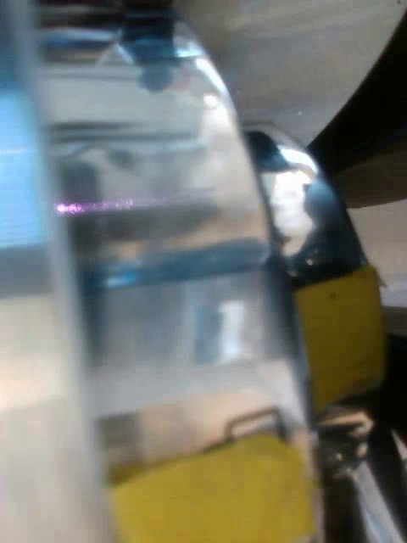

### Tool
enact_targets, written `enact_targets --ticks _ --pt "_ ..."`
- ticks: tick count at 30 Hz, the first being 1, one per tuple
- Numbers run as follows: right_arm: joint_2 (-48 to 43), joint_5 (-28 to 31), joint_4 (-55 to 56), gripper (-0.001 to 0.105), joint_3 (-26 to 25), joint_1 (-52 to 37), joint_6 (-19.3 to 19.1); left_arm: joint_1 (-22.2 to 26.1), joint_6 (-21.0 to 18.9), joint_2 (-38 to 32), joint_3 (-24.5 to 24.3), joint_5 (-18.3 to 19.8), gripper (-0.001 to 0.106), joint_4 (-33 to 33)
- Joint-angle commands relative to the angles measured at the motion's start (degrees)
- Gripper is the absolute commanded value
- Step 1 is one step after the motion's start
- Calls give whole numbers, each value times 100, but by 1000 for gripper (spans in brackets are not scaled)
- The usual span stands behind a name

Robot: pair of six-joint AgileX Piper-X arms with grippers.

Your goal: Put the handle in the coffee machine

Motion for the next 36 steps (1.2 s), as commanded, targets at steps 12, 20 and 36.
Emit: enact_targets --ticks 12,20,36 --pt "-119 36 -473 32 -76 -5 24 -479 -176 250 -40 143 0 546" --pt "-119 36 -462 32 -76 -5 13 -566 -30 250 -40 170 0 1031" --pt "-119 -9 -462 32 -76 -5 -11 -566 277 205 -40 899 0 1857"
